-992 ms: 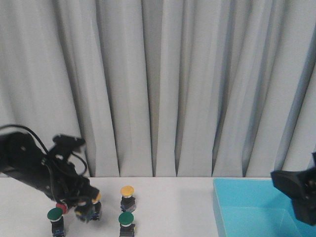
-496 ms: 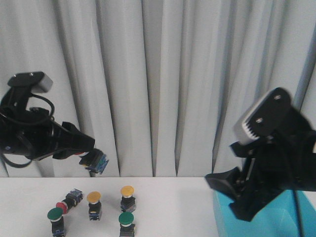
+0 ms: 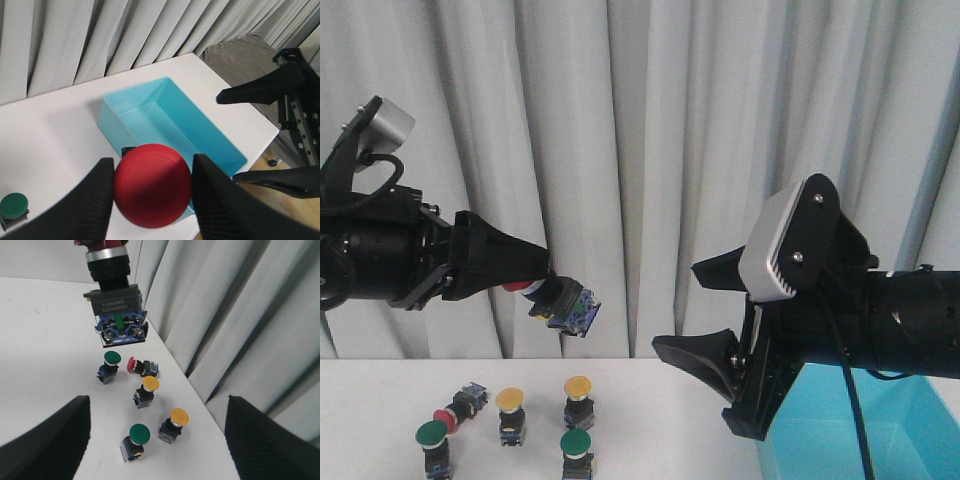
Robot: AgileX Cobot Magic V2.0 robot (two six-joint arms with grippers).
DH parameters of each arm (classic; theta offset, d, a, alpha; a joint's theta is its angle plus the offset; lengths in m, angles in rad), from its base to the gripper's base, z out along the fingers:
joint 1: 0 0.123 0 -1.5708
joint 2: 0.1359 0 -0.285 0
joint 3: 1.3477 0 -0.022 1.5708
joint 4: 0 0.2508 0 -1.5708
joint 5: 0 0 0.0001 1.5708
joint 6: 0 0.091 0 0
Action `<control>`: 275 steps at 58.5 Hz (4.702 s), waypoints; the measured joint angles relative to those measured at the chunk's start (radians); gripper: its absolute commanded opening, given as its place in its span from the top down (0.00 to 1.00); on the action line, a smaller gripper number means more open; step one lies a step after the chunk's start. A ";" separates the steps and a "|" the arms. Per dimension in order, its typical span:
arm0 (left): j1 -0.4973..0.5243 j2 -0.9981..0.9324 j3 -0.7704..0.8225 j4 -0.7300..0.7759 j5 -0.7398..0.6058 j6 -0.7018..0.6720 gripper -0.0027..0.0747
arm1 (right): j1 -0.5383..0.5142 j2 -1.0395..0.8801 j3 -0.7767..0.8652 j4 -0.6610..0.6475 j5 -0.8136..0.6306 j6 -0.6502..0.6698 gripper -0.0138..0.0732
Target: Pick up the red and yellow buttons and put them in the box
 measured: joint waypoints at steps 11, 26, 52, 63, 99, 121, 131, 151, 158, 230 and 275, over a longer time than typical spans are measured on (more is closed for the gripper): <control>0.000 0.000 0.000 -0.007 0.001 0.000 0.97 | 0.019 0.030 0.000 0.101 0.015 -0.123 0.21; 0.000 0.000 0.000 -0.009 0.002 0.000 0.97 | 0.142 0.071 -0.042 0.105 -0.075 -0.166 0.21; 0.000 0.000 0.000 -0.030 0.003 0.000 0.97 | 0.189 0.211 -0.149 0.087 -0.115 -0.137 0.21; 0.000 0.000 0.000 -0.030 0.005 0.000 0.97 | 0.189 0.227 -0.165 0.093 -0.111 -0.131 0.23; 0.000 0.000 0.000 -0.030 0.006 0.000 0.97 | 0.189 0.228 -0.166 0.120 -0.108 -0.128 0.82; 0.000 0.000 0.000 -0.022 -0.001 0.000 0.69 | 0.189 0.230 -0.166 0.125 -0.103 -0.128 0.85; -0.001 0.000 0.001 -0.034 -0.034 0.000 0.40 | 0.189 0.230 -0.166 0.145 -0.108 -0.124 0.85; 0.000 -0.013 0.001 -0.029 -0.123 0.001 0.24 | 0.189 0.229 -0.213 0.198 -0.167 -0.105 0.85; 0.000 -0.020 0.001 -0.015 -0.122 0.001 0.24 | 0.170 0.199 -0.256 0.159 -0.248 -0.036 0.85; 0.000 -0.040 0.001 0.114 -0.092 0.001 0.37 | -0.413 0.649 -0.277 -0.537 0.278 1.089 0.85; 0.000 -0.040 0.001 0.114 -0.084 0.003 0.37 | -0.329 0.755 -0.277 -0.906 0.226 1.344 0.70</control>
